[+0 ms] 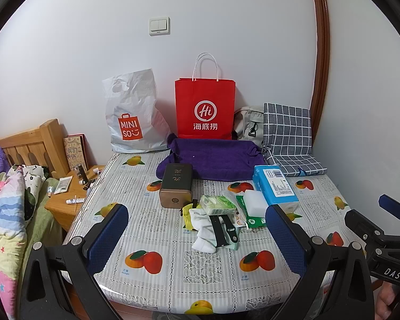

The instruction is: Organize soft objects

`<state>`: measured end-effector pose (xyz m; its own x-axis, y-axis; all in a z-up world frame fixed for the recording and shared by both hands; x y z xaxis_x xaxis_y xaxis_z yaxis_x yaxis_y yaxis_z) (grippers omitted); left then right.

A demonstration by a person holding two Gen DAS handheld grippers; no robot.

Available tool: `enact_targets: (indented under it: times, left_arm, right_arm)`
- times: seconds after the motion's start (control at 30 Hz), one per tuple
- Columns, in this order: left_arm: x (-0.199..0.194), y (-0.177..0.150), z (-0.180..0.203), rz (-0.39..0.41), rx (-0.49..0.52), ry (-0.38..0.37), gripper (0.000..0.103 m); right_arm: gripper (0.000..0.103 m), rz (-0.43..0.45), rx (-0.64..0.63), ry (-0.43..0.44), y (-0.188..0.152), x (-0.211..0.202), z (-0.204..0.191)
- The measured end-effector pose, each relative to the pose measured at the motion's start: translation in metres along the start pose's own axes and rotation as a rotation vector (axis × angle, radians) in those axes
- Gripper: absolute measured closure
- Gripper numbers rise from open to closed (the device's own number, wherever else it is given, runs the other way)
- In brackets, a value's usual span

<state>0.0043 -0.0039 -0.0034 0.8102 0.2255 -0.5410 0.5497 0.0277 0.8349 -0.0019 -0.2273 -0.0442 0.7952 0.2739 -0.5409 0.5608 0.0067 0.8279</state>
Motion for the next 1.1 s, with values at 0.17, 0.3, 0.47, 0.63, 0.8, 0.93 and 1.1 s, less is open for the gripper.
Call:
enact_targets:
  times: [0.17,0.3,0.47,0.63,0.8,0.93,1.1]
  left_arm:
    - [-0.0012,-0.0002,0.0005,0.001,0.001,0.001,0.000]
    - [0.0000,0.0000,0.0001,0.001,0.001,0.000,0.000]
    - [-0.0013,-0.0002,0.0004,0.001,0.001,0.001,0.000]
    - [-0.0006,-0.0001,0.0005,0.002,0.003,0.001,0.000]
    - [-0.0001,0.0000,0.0002,0.002,0.003,0.001,0.000]
    - [-0.0017,-0.0006,0.0021,0.001,0.004,-0.002,0.000]
    - [-0.0036,-0.0017,0.0033,0.003,0.004,-0.004,0.000]
  right_arm:
    - [0.001,0.001,0.000,-0.002,0.0022,-0.0014,0.0000]
    - [0.001,0.001,-0.002,-0.004,0.0024,-0.0012,0.0002]
    - [0.001,0.001,0.000,-0.005,0.0022,-0.0011,0.0001]
    - [0.001,0.008,-0.001,-0.002,0.0032,-0.0023,-0.0003]
    - [0.001,0.020,-0.001,0.007,0.0014,-0.0052,-0.0013]
    - [0.001,0.030,-0.010,0.010,0.0006,-0.0060,-0.0031]
    - [0.001,0.033,-0.013,0.016,0.0008,-0.0063,-0.0040]
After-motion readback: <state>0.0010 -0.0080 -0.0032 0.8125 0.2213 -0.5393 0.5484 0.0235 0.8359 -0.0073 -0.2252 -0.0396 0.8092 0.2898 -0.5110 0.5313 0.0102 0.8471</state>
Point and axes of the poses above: each gripper's, at about its wrist camera, not at the fingertips, and x roughly the way its jaws point, z to its right, y to its top, the point moved 1 cm from there along x, roughly the way its jaws point, and after that the axes turned 13 degrees about y, right-handed, at the moved point
